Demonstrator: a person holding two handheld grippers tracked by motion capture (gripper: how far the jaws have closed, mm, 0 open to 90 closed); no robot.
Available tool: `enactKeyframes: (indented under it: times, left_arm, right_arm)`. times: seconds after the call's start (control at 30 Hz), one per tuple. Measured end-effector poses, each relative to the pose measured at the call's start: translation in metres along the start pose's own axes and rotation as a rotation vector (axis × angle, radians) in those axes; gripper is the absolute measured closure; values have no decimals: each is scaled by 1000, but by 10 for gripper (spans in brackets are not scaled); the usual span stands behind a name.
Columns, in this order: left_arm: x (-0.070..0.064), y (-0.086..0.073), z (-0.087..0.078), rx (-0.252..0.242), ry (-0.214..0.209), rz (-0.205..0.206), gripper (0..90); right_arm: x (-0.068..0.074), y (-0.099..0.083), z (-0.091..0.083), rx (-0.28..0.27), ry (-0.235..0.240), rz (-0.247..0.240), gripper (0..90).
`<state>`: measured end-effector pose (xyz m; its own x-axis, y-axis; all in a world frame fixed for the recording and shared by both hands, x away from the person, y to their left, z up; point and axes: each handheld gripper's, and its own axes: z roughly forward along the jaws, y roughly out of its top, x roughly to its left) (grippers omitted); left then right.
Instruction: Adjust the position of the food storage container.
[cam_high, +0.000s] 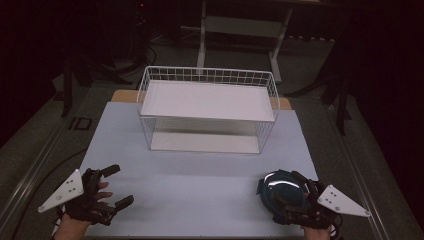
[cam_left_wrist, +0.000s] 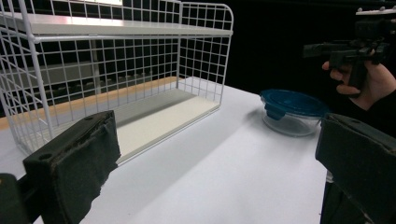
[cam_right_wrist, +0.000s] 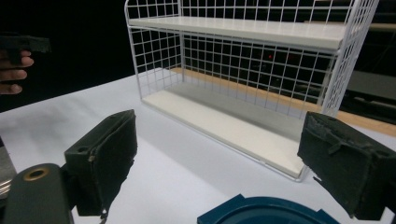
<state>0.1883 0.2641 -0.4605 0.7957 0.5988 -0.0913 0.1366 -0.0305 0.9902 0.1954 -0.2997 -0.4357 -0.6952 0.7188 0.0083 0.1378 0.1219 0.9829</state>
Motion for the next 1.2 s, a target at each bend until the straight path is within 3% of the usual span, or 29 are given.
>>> enactKeyframes:
  times: [0.27, 0.53, 0.63, 0.8, 0.9, 1.07, 1.2]
  left_arm:
    - [-1, 1, 0, 1, 6, 1, 0]
    - [0, 0, -1, -8, 14, -6, 0]
    - [1, 1, -1, -12, 14, -8, 0]
    - [1, 1, -1, -11, 15, -7, 0]
    - [1, 0, -1, -11, 14, -11, 0]
    - [1, 0, 1, -8, 13, -13, 0]
    - [1, 0, 1, -4, 10, -8, 0]
  right_arm:
    - [10, 9, -1, 7, 0, -58, 114]
    - [9, 13, 3, 16, 7, -76, 114]
    - [3, 16, 4, 31, 11, -72, 103]
    - [-8, 16, 1, 32, -51, -80, 103]
    - [-14, 14, -2, 56, -29, -97, 115]
    - [-22, 7, -7, 124, -17, -117, 211]
    - [-34, 1, -15, 147, 17, -65, 283]
